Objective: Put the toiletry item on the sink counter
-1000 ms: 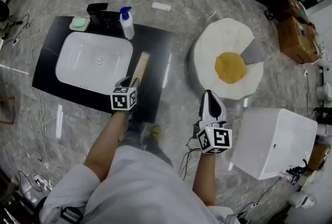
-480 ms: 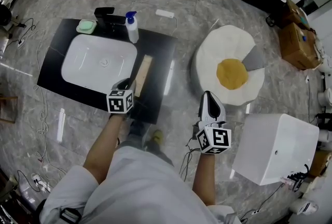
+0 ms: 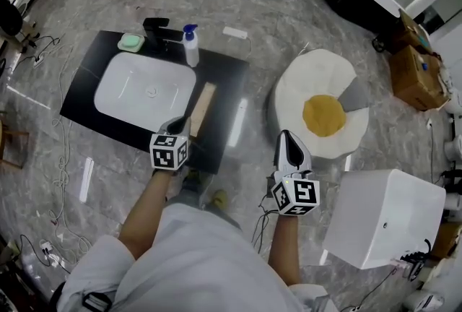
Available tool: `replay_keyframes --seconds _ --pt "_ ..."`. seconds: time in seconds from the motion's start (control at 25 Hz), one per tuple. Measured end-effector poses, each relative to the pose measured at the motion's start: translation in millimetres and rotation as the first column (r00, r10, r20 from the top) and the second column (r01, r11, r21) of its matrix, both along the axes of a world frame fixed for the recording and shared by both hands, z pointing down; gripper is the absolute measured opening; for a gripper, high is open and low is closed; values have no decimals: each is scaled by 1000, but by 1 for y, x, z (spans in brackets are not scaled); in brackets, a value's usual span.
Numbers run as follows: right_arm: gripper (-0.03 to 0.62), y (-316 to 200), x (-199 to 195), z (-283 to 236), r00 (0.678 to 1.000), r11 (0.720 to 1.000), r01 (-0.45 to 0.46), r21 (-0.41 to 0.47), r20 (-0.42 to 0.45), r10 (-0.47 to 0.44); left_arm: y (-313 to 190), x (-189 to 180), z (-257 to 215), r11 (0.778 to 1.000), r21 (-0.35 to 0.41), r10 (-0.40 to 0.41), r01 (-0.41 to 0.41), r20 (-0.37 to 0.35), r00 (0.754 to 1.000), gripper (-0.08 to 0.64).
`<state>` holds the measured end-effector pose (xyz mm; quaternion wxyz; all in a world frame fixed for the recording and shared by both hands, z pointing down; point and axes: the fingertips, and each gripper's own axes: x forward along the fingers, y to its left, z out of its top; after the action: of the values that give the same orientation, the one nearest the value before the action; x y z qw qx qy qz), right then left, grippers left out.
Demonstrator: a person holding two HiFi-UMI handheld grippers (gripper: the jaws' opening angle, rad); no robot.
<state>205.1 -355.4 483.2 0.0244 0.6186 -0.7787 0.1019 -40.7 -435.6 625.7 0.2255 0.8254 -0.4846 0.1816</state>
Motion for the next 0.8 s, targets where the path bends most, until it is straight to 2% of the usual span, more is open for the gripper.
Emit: replay_keyframes --seconds 0.24,0.48,0.8 --pt "3 17 1 -19 1000 999 24 46 1 -24 18 4 -27 998 64 -4 4 -2 1000 -2" --pt "5 33 11 -24 1000 998 29 51 3 -29 30 3 -53 992 123 -9 8 1 1000 -3" --pt "3 44 16 -25 1000 998 25 56 -5 -25 43 1 -97 971 238 2 -1 -3 1000 -3"
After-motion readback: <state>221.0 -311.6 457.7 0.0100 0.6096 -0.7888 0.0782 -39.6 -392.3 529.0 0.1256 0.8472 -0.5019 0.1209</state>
